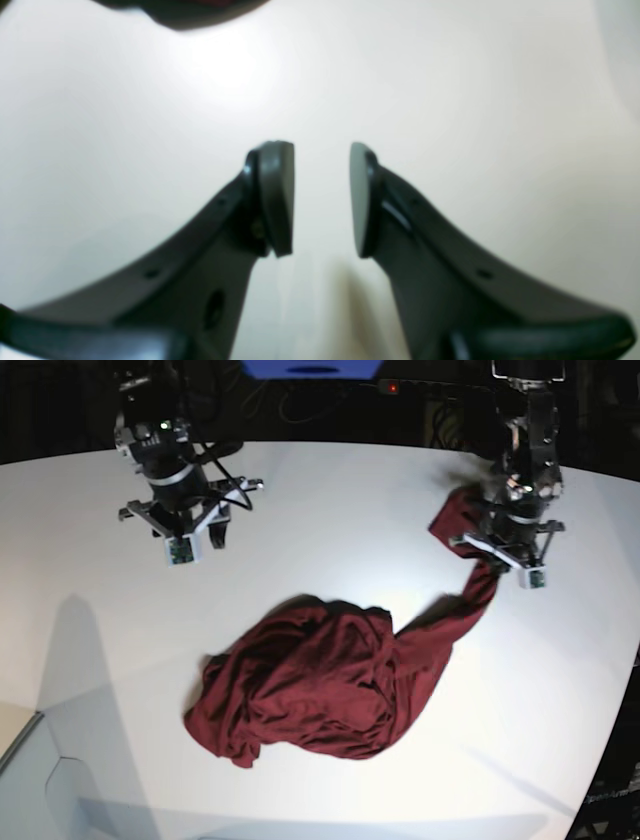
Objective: Layout the t-shirt on the table in an organized manner, then fold the t-shirt properly
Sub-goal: 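Drag the grasped sleeve outward with the left gripper, stretching the shirt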
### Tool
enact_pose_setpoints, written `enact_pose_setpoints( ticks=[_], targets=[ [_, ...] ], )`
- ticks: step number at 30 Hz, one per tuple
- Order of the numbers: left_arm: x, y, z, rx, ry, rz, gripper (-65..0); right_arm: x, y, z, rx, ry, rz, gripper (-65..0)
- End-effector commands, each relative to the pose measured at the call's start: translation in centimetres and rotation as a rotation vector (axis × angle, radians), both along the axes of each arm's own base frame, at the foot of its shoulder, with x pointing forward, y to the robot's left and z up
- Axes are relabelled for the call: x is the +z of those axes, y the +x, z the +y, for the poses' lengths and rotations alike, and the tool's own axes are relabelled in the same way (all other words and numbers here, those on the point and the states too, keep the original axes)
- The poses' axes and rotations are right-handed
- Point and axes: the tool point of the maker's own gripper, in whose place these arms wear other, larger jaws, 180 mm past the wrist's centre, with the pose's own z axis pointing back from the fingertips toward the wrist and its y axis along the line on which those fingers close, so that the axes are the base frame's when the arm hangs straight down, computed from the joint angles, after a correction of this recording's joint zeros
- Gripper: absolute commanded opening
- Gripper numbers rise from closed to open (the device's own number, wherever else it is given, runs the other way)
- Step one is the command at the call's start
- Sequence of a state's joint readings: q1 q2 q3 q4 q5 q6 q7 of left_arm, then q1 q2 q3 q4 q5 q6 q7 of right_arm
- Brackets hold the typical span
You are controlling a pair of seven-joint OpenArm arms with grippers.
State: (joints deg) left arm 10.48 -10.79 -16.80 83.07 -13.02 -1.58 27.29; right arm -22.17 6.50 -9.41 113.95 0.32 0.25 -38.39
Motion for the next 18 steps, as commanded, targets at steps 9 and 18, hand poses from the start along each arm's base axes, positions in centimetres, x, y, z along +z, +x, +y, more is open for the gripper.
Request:
enact_pose_setpoints(
  ticks=[9,18],
  targets=[
    [9.1,3.3,13.9,0.282,0.135,-0.207,-64.7,1.6,1.0,2.4,0.064,0.029,-0.063,-45.7],
    [13.9,4.6,17.6,0.367,0.167,-0.318,-63.5,1.8,1.7,2.6,0.070,0.025,-0.061,-45.2]
  ],
)
